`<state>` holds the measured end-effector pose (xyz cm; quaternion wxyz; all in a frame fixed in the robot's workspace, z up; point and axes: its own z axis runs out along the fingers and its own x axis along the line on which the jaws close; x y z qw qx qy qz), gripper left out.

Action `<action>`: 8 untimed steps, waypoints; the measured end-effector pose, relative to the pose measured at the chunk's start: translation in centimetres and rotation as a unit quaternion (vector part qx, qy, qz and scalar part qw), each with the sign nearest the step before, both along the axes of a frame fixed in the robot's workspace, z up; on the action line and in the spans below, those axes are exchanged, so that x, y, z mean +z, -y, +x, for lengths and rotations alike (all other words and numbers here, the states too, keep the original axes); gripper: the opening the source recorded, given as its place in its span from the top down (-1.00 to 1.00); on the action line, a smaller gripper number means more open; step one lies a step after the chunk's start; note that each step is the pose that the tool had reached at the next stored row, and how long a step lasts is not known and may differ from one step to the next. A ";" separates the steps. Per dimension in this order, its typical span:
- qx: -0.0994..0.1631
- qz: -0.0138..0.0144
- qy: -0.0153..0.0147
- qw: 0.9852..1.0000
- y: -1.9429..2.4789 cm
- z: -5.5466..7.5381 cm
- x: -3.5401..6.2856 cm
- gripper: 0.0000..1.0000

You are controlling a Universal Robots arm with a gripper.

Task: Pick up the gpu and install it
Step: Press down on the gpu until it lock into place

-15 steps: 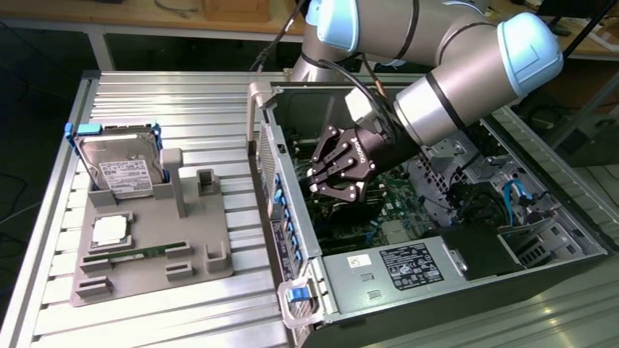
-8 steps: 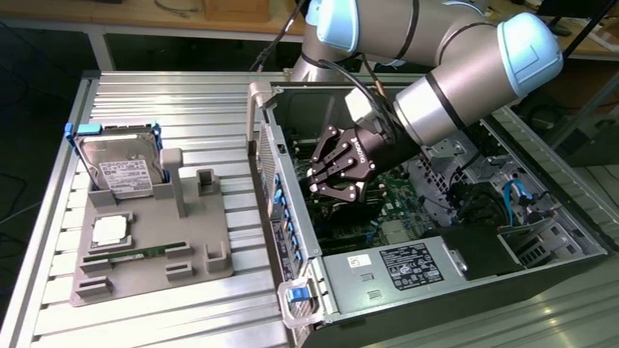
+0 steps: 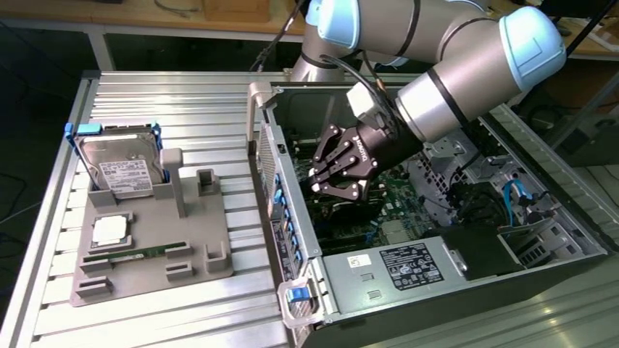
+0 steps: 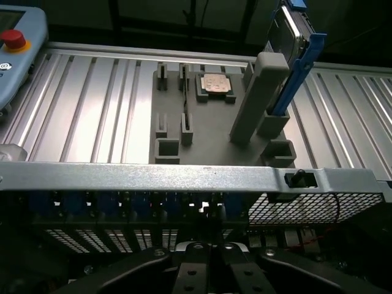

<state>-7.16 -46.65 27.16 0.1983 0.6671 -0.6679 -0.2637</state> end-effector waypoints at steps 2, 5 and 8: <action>0.000 -0.002 0.000 1.000 -0.02 0.0 0.01 0.79; 0.000 -0.006 0.000 1.000 -0.08 0.0 0.05 0.79; 0.000 -0.014 0.000 1.000 -0.25 0.1 0.22 0.79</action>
